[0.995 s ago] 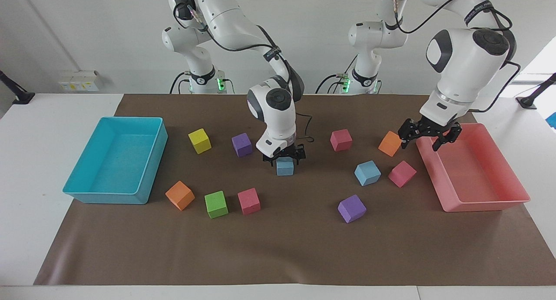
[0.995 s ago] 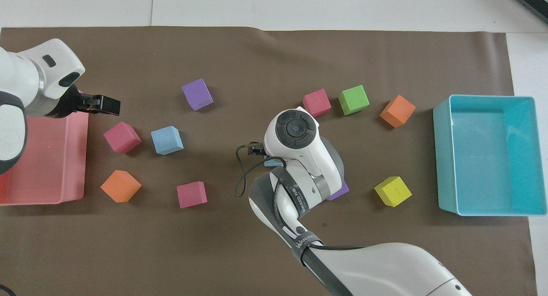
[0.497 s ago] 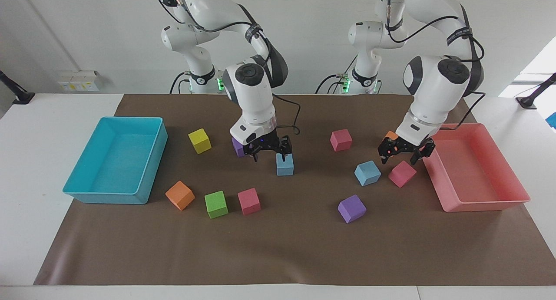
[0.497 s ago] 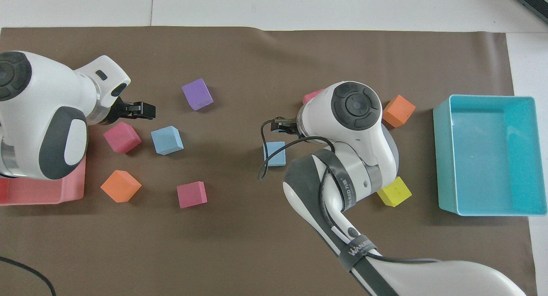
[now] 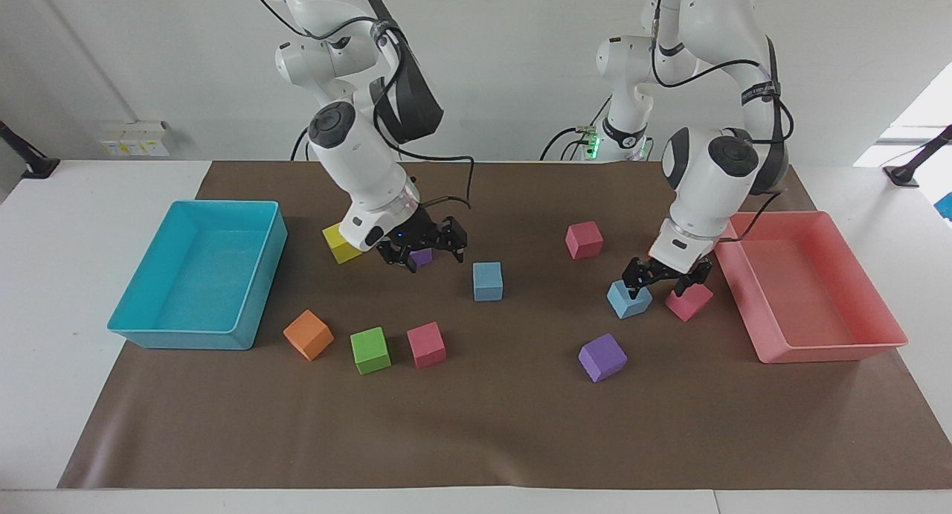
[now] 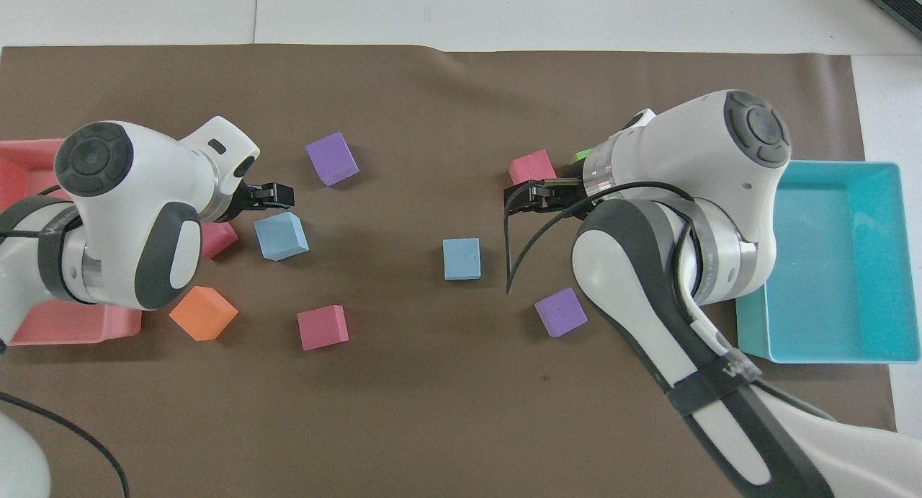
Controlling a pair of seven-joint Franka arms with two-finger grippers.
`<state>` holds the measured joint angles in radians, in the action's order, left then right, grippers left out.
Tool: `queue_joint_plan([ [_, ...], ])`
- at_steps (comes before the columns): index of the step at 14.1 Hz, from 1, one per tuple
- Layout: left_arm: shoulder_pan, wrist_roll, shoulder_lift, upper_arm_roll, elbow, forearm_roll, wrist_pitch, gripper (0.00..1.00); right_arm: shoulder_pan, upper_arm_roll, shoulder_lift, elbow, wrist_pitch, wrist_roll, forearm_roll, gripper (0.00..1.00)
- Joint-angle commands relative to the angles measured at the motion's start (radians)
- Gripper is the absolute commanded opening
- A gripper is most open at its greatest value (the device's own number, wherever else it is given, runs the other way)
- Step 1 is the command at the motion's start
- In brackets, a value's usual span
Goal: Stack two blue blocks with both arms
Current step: 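Grasp the other blue cube with the left gripper while the right gripper waits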
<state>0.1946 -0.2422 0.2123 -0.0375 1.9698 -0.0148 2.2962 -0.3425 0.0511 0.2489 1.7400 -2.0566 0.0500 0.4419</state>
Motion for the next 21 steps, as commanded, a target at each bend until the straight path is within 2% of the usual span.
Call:
queue_joint_plan([
  [1, 0.028, -0.052, 0.019, 0.016, 0.066, 0.006, 0.103, 1.00, 0.069, -0.013, -0.007, 0.030, 0.047, -0.169, 0.078, 1.00],
  [3, 0.025, -0.052, 0.018, 0.016, 0.096, 0.006, 0.123, 1.00, 0.094, -0.010, 0.001, 0.085, 0.030, -0.307, 0.202, 0.98],
  [6, 0.026, -0.052, 0.018, 0.016, 0.109, 0.006, 0.121, 1.00, 0.125, -0.010, 0.020, 0.136, 0.024, -0.453, 0.286, 0.66],
  [8, 0.028, -0.052, 0.018, 0.016, 0.126, 0.006, 0.123, 1.00, 0.128, -0.010, 0.042, 0.174, -0.022, -0.536, 0.369, 0.40],
  [10, 0.026, -0.052, 0.016, 0.015, 0.130, 0.006, 0.121, 1.00, 0.114, -0.010, 0.055, 0.205, -0.082, -0.550, 0.440, 0.08],
  [11, 0.026, -0.052, 0.015, 0.015, 0.132, 0.006, 0.114, 1.00, 0.108, -0.010, 0.069, 0.213, -0.095, -0.549, 0.477, 0.00],
  [14, 0.026, -0.054, 0.009, 0.013, 0.142, 0.006, 0.106, 1.00, 0.102, -0.011, 0.099, 0.220, -0.111, -0.550, 0.538, 0.00],
  [16, 0.025, -0.054, 0.004, 0.013, 0.156, 0.006, 0.104, 1.00, 0.091, -0.011, 0.099, 0.231, -0.112, -0.546, 0.624, 0.00],
  [17, 0.026, -0.075, 0.004, 0.011, 0.156, 0.006, 0.104, 0.88, 0.088, -0.011, 0.099, 0.233, -0.112, -0.544, 0.655, 0.00],
  [19, 0.028, -0.168, 0.006, 0.011, 0.158, 0.006, 0.109, 0.33, 0.079, -0.011, 0.121, 0.240, -0.122, -0.558, 0.699, 0.00],
  [20, 0.029, -0.177, 0.009, 0.011, 0.158, 0.006, 0.108, 0.14, 0.073, -0.011, 0.128, 0.243, -0.143, -0.584, 0.718, 0.00],
  [21, 0.029, -0.177, 0.009, 0.010, 0.158, 0.004, 0.108, 0.06, 0.060, -0.011, 0.128, 0.250, -0.166, -0.598, 0.724, 0.00],
])
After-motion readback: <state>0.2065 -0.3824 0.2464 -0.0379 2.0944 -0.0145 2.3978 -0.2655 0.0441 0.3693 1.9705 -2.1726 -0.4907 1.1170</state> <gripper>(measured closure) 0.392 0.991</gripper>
